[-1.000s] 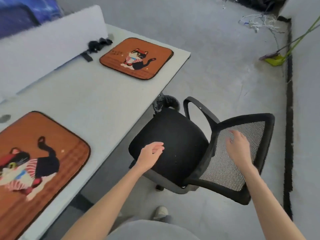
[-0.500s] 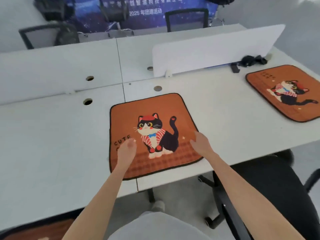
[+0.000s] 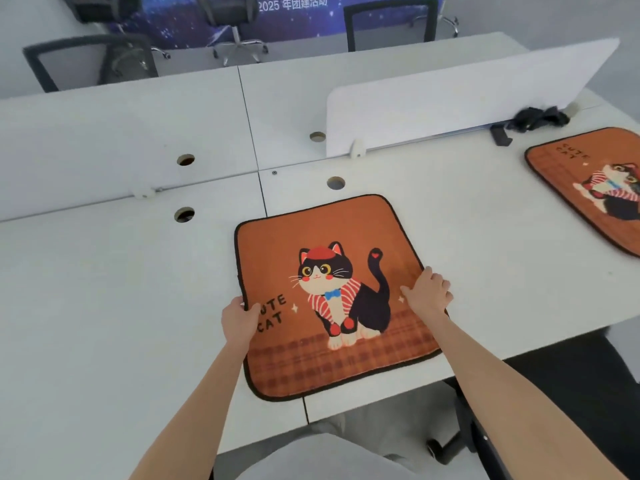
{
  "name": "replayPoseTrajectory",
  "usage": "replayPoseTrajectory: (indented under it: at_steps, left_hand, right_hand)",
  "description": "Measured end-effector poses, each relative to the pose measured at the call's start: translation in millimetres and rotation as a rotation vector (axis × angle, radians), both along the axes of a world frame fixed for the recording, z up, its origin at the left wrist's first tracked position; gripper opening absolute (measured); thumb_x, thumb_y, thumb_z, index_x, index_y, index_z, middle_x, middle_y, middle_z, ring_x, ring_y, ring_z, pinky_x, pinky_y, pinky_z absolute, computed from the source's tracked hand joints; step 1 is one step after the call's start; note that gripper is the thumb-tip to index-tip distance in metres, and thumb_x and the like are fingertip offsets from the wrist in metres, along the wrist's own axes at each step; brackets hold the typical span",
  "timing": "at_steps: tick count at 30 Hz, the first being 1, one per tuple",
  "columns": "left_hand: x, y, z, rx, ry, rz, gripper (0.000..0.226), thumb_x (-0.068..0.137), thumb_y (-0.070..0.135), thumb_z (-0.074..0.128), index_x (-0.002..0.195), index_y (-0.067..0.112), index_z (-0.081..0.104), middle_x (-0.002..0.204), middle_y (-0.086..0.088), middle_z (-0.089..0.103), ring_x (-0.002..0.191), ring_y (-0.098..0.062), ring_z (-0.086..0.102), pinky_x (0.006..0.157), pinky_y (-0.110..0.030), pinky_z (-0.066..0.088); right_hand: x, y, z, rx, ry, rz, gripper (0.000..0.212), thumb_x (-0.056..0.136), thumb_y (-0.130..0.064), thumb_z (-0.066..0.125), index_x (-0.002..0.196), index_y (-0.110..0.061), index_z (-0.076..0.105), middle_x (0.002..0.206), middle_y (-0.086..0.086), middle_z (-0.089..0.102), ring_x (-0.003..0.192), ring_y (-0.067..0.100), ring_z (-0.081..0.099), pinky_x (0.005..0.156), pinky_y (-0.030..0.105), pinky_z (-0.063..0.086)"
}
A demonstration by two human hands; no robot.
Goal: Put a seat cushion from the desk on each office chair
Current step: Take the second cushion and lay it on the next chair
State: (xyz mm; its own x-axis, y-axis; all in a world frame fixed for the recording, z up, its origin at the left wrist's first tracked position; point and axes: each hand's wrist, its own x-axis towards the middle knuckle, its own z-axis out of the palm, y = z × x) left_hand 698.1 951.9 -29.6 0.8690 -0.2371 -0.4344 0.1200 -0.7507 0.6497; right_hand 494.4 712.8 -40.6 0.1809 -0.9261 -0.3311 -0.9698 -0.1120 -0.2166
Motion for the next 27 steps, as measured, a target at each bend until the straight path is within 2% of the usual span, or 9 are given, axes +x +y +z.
replayPoseTrajectory:
  at_steps: [2, 5, 9, 12, 16, 18, 21, 24, 27]
  left_hand:
    - [-3.3, -5.7, 2.7, 0.005, -0.106, -0.075, 0.029, 0.091, 0.014, 0.051, 0.116, -0.001, 0.054, 0.111, -0.021, 0.064, 0.098, -0.036, 0.061, 0.082, -0.038, 0.047]
    - [-11.9, -23.5, 13.1, -0.022, -0.206, -0.141, 0.023, 0.094, 0.011, 0.044, 0.11, -0.003, 0.053, 0.108, -0.023, 0.064, 0.097, -0.039, 0.059, 0.082, -0.041, 0.045]
    - [-43.5, -69.7, 34.6, -0.108, -0.288, -0.351, 0.022, 0.095, 0.011, 0.042, 0.107, -0.004, 0.053, 0.089, -0.017, 0.061, 0.071, -0.023, 0.052, 0.065, -0.03, 0.037]
    - [-95.6, -117.6, 41.6, -0.183, -0.279, -0.613, 0.02, 0.096, 0.013, 0.041, 0.105, 0.0, 0.052, 0.079, -0.007, 0.057, 0.058, -0.01, 0.049, 0.051, -0.021, 0.034]
    - [-202.2, -176.5, 44.4, -0.215, -0.204, -0.995, 0.024, 0.097, 0.021, 0.038, 0.113, 0.008, 0.049, 0.09, -0.005, 0.062, 0.07, -0.016, 0.059, 0.056, -0.021, 0.044]
    - [-260.8, -198.8, 45.5, -0.235, -0.174, -1.151, 0.026, 0.097, 0.023, 0.035, 0.118, 0.011, 0.047, 0.093, -0.001, 0.06, 0.073, -0.015, 0.059, 0.056, -0.018, 0.044]
    - [-346.1, -228.5, 36.0, -0.227, -0.11, -1.356, 0.028, 0.098, 0.02, 0.031, 0.122, 0.01, 0.043, 0.095, -0.005, 0.063, 0.067, -0.011, 0.056, 0.055, -0.018, 0.045]
    - [-422.9, -251.4, 20.8, -0.112, -0.012, -1.5, 0.028, 0.097, 0.017, 0.032, 0.122, 0.008, 0.043, 0.102, -0.012, 0.064, 0.075, -0.016, 0.059, 0.066, -0.029, 0.051]
    - [-473.8, -279.0, 8.1, -0.049, 0.019, -1.561, 0.032, 0.096, 0.02, 0.038, 0.124, 0.009, 0.048, 0.112, -0.011, 0.064, 0.095, -0.021, 0.063, 0.083, -0.033, 0.052]
  right_hand:
    - [-7.4, -5.2, 2.7, 0.009, -0.066, 0.002, 0.051, 0.089, -0.03, 0.054, 0.13, -0.003, 0.039, 0.128, 0.02, 0.049, 0.118, 0.034, 0.046, 0.095, 0.043, 0.042]
    - [-31.2, -3.0, 7.6, 0.076, -0.226, -0.018, 0.032, 0.095, -0.022, 0.043, 0.118, -0.002, 0.052, 0.117, 0.021, 0.058, 0.103, 0.033, 0.057, 0.084, 0.037, 0.047]
    - [-96.6, 11.0, 20.3, 0.041, -0.325, -0.163, 0.026, 0.097, -0.017, 0.038, 0.113, -0.002, 0.052, 0.107, 0.019, 0.064, 0.094, 0.035, 0.061, 0.074, 0.032, 0.043]
    - [-172.5, 25.3, 30.9, -0.054, -0.334, -0.334, 0.033, 0.096, -0.014, 0.038, 0.128, -0.009, 0.048, 0.108, 0.017, 0.067, 0.095, 0.035, 0.063, 0.081, 0.037, 0.048]
    - [-278.8, 55.5, 49.9, -0.136, -0.377, -0.645, 0.04, 0.097, -0.014, 0.035, 0.136, -0.018, 0.042, 0.109, 0.01, 0.067, 0.095, 0.027, 0.064, 0.087, 0.036, 0.05]
    - [-326.9, 69.0, 52.8, -0.157, -0.352, -0.767, 0.044, 0.096, -0.009, 0.034, 0.138, -0.02, 0.04, 0.104, 0.011, 0.068, 0.087, 0.025, 0.062, 0.084, 0.036, 0.05]
    - [-387.0, 76.4, 45.9, -0.144, -0.334, -0.904, 0.049, 0.092, 0.0, 0.033, 0.137, -0.018, 0.041, 0.092, 0.009, 0.064, 0.077, 0.023, 0.056, 0.076, 0.035, 0.05]
    - [-429.5, 67.8, 27.4, -0.115, -0.35, -0.964, 0.051, 0.088, 0.005, 0.034, 0.134, -0.014, 0.044, 0.105, 0.014, 0.067, 0.088, 0.03, 0.061, 0.085, 0.041, 0.052]
    - [-451.4, 46.2, -0.7, -0.087, -0.401, -1.039, 0.049, 0.089, 0.004, 0.035, 0.133, -0.013, 0.046, 0.104, 0.012, 0.068, 0.092, 0.029, 0.063, 0.086, 0.04, 0.052]
